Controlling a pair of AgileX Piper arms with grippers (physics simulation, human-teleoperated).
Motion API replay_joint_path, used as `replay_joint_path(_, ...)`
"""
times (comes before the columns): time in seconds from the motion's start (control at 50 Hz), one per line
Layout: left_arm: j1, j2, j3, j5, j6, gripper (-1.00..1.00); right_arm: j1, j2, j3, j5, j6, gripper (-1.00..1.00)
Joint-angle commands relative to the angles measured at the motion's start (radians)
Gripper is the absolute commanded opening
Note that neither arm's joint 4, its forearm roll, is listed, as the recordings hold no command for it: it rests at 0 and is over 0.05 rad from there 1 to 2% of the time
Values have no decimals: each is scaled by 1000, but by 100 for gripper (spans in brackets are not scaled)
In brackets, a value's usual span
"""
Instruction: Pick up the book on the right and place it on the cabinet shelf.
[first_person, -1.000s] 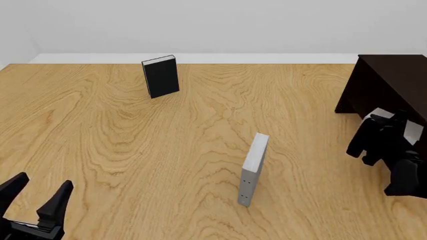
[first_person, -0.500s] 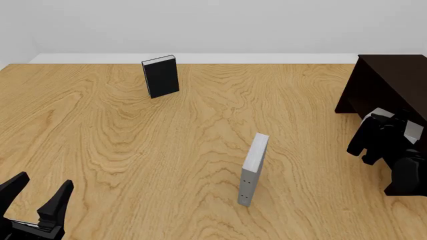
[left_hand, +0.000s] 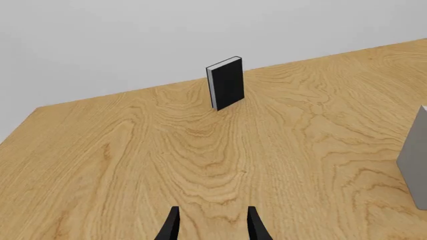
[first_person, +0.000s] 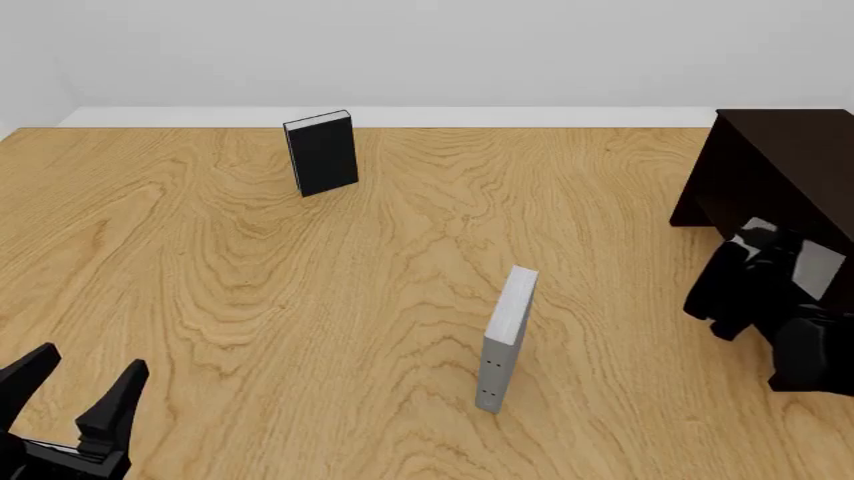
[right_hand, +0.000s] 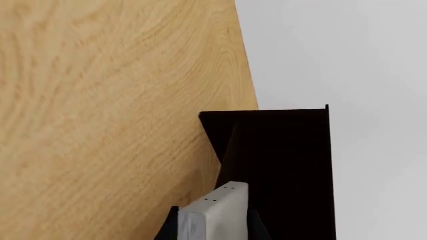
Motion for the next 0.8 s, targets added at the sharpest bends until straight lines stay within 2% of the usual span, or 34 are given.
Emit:
replay_joint_path(0.02,1,-1,0,1,-1,100,24,1,-11,16,12,100)
replay_joint_path(0.64,4,-47,0,47,-2,100,111,28,-38,51,45,100)
replay_joint_path(0.8,0,-27,0,30,-2,100,121,7,-61,67,51,100)
